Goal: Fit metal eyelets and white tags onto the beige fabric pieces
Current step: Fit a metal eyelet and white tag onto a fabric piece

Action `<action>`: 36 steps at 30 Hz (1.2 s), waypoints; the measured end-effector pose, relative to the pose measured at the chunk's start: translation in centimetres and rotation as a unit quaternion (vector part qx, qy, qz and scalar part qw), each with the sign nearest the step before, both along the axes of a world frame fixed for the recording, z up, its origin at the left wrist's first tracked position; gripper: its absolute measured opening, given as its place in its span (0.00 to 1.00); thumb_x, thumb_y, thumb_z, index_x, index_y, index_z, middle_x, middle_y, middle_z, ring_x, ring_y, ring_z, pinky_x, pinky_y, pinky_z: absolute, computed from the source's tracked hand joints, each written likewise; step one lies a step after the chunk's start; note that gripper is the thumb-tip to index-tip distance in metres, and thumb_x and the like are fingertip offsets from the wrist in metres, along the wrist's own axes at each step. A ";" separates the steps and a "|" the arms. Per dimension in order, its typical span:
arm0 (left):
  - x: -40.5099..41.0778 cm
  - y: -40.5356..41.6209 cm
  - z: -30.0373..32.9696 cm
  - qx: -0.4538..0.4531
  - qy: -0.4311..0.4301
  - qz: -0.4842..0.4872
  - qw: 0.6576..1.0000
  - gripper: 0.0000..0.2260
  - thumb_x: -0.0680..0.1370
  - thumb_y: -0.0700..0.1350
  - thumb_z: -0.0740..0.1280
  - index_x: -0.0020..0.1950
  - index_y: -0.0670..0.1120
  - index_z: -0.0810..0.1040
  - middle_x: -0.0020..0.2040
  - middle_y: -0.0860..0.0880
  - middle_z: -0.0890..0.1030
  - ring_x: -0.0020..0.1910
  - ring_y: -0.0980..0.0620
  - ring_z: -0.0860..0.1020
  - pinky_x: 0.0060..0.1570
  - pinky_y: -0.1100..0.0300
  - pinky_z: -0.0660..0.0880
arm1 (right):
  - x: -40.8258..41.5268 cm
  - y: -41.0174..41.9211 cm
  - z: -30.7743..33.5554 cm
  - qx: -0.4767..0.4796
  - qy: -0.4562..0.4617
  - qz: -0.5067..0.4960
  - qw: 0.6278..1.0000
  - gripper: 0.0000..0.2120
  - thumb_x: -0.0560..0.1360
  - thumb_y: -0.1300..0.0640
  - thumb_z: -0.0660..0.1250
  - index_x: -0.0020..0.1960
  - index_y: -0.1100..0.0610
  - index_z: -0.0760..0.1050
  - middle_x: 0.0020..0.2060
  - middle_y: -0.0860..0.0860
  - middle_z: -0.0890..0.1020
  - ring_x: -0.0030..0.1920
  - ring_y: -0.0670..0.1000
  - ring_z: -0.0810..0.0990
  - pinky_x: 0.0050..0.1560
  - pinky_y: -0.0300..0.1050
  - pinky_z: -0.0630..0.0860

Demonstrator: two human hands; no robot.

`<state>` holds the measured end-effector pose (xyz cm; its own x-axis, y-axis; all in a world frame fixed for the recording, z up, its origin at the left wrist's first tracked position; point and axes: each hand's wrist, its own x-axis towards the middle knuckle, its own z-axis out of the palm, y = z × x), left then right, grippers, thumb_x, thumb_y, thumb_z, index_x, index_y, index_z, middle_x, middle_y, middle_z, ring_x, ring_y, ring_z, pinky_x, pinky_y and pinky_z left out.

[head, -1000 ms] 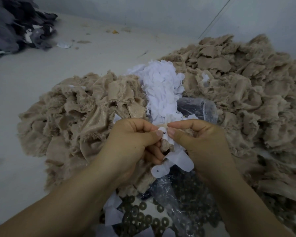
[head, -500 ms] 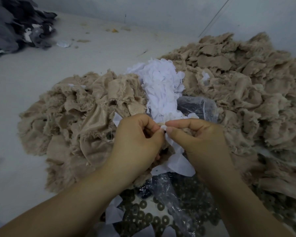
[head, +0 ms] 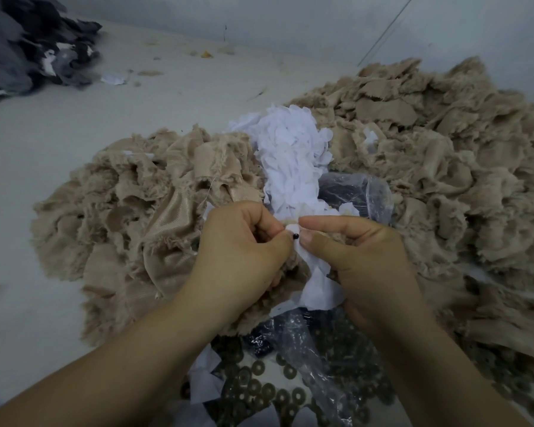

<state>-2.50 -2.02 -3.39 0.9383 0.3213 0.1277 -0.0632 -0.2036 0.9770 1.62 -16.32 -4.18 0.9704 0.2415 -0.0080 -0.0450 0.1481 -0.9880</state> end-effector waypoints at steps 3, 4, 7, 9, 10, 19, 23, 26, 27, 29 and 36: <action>0.0 0.1 -0.2 0.028 -0.001 0.000 1.000 0.10 0.74 0.35 0.73 0.33 0.42 0.78 0.23 0.49 0.77 0.20 0.54 0.74 0.22 0.62 0.71 | -0.1 0.1 -0.3 -0.051 -0.032 -0.045 0.997 0.11 0.70 0.65 0.76 0.40 0.49 0.87 0.36 0.51 0.87 0.41 0.48 0.87 0.41 0.38 0.82; 0.0 0.0 -0.3 0.041 -0.001 0.002 0.999 0.10 0.73 0.36 0.73 0.33 0.43 0.78 0.24 0.49 0.78 0.21 0.54 0.75 0.23 0.62 0.72 | -0.1 0.2 -0.4 -0.054 -0.027 -0.055 0.997 0.10 0.70 0.66 0.76 0.40 0.51 0.86 0.36 0.51 0.87 0.40 0.49 0.87 0.40 0.39 0.82; -0.1 -0.2 -0.5 0.083 -0.011 0.015 0.996 0.10 0.73 0.36 0.74 0.33 0.45 0.78 0.26 0.49 0.79 0.23 0.55 0.75 0.24 0.63 0.73 | 0.0 0.4 -0.7 -0.038 0.021 -0.050 0.998 0.09 0.70 0.69 0.75 0.40 0.56 0.86 0.38 0.56 0.87 0.43 0.55 0.87 0.42 0.44 0.83; -0.1 -0.2 -0.6 0.116 -0.048 0.029 0.992 0.09 0.72 0.36 0.74 0.36 0.46 0.77 0.30 0.48 0.79 0.26 0.54 0.76 0.26 0.63 0.73 | 0.2 0.3 -0.7 -0.018 0.059 -0.032 0.998 0.08 0.71 0.69 0.74 0.42 0.58 0.85 0.40 0.58 0.87 0.45 0.57 0.87 0.44 0.46 0.83; -0.1 -0.1 -0.7 0.142 -0.079 0.033 0.986 0.09 0.72 0.36 0.75 0.39 0.46 0.77 0.34 0.49 0.79 0.28 0.53 0.76 0.28 0.62 0.74 | 0.3 0.2 -0.7 -0.011 0.074 -0.022 0.997 0.08 0.71 0.69 0.73 0.45 0.58 0.85 0.42 0.59 0.87 0.46 0.57 0.87 0.45 0.48 0.83; -0.6 0.9 -3.2 0.330 -0.290 -0.059 0.897 0.09 0.75 0.30 0.68 0.52 0.39 0.84 0.57 0.44 0.81 0.55 0.52 0.80 0.54 0.58 0.78 | 1.1 -0.6 -0.2 0.060 0.184 0.016 0.981 0.07 0.74 0.67 0.69 0.52 0.62 0.82 0.46 0.60 0.86 0.45 0.57 0.86 0.42 0.47 0.81; -0.3 1.6 -3.6 0.344 -0.269 -0.126 0.891 0.12 0.77 0.35 0.68 0.60 0.41 0.82 0.64 0.42 0.78 0.60 0.47 0.79 0.51 0.50 0.79 | 1.0 -0.4 -0.2 0.080 0.208 0.030 0.974 0.18 0.68 0.63 0.73 0.57 0.67 0.79 0.50 0.65 0.84 0.51 0.63 0.84 0.52 0.55 0.79; 0.0 1.9 -3.4 0.358 -0.263 -0.138 0.885 0.12 0.76 0.38 0.72 0.60 0.41 0.83 0.61 0.43 0.79 0.58 0.48 0.79 0.51 0.51 0.79 | 1.0 -0.4 0.0 0.093 0.226 0.036 0.969 0.20 0.65 0.64 0.73 0.57 0.67 0.79 0.49 0.64 0.85 0.46 0.59 0.84 0.46 0.51 0.79; 0.1 1.9 -3.4 0.364 -0.266 -0.133 0.883 0.12 0.76 0.39 0.73 0.59 0.41 0.83 0.60 0.43 0.80 0.57 0.48 0.80 0.50 0.52 0.79 | 1.0 -0.4 0.1 0.098 0.232 0.044 0.967 0.20 0.67 0.64 0.72 0.58 0.67 0.78 0.50 0.64 0.85 0.45 0.58 0.84 0.46 0.51 0.79; 0.1 1.9 -3.3 0.371 -0.280 -0.110 0.878 0.10 0.75 0.38 0.73 0.56 0.40 0.84 0.56 0.43 0.82 0.54 0.49 0.81 0.49 0.54 0.79 | 1.0 -0.4 0.1 0.089 0.234 0.042 0.967 0.18 0.65 0.64 0.72 0.55 0.66 0.80 0.48 0.63 0.85 0.44 0.57 0.85 0.45 0.50 0.82; 0.4 1.6 -3.5 0.382 -0.302 -0.068 0.871 0.08 0.74 0.33 0.72 0.52 0.37 0.85 0.49 0.41 0.84 0.44 0.46 0.83 0.43 0.56 0.80 | 0.7 -0.7 1.0 -0.021 0.165 0.032 0.986 0.04 0.76 0.63 0.70 0.49 0.59 0.82 0.46 0.59 0.87 0.52 0.59 0.85 0.58 0.56 0.80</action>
